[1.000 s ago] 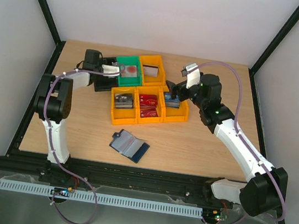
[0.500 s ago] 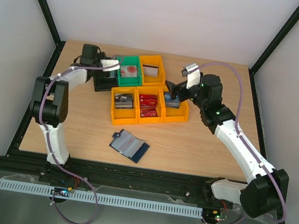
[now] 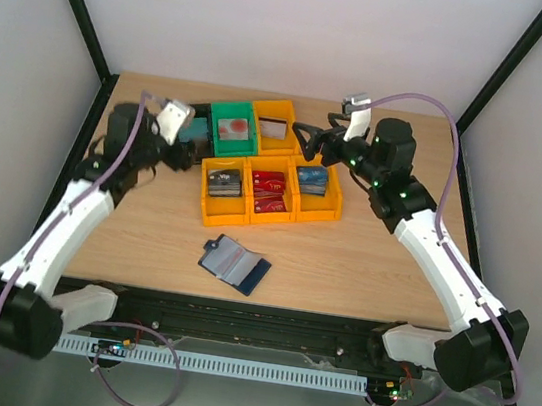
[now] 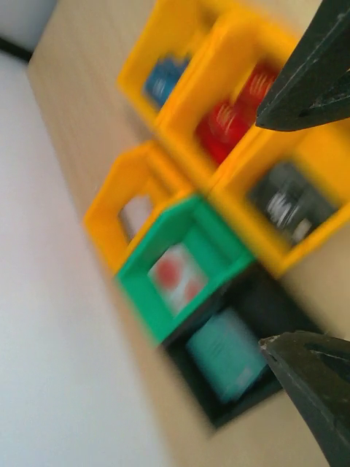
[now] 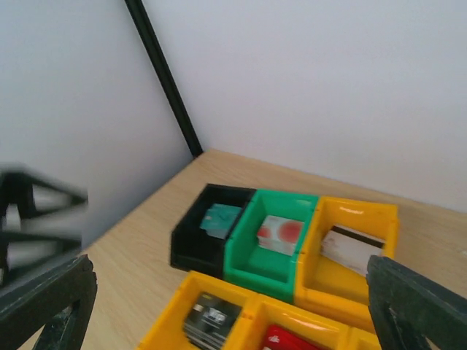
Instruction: Take the credit cards out of the card holder
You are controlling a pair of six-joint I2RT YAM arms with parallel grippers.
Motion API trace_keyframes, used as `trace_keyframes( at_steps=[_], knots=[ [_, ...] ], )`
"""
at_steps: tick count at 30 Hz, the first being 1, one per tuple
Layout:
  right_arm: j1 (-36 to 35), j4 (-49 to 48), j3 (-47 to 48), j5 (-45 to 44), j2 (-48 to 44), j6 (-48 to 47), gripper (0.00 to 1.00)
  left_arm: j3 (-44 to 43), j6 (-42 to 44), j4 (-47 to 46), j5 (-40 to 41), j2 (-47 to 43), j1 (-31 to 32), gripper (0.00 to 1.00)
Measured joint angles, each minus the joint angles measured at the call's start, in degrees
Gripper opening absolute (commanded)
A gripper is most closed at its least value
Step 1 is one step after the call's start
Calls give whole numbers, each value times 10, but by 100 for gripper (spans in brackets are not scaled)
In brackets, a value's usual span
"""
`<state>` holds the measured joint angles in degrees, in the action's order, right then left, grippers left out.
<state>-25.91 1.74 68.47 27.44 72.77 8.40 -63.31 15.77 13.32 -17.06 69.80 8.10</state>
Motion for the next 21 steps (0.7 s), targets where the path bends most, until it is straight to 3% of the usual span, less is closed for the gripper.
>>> trace_keyframes(
  at_steps=[5, 10, 16, 21],
  knots=[
    [-31, -10, -3, -24, -10, 108, 90, 166, -221, 33, -9, -150, 50, 72],
    [-136, 19, -17, -108, -5, 184, 89, 327, -401, 25, -23, -228, 50, 70],
    [-261, 85, -111, -175, 55, 256, 90, 445, -493, -19, -40, -238, 96, 75],
    [-321, 128, -207, -188, 86, 310, 91, 477, -526, -69, -53, -227, 128, 78]
  ],
)
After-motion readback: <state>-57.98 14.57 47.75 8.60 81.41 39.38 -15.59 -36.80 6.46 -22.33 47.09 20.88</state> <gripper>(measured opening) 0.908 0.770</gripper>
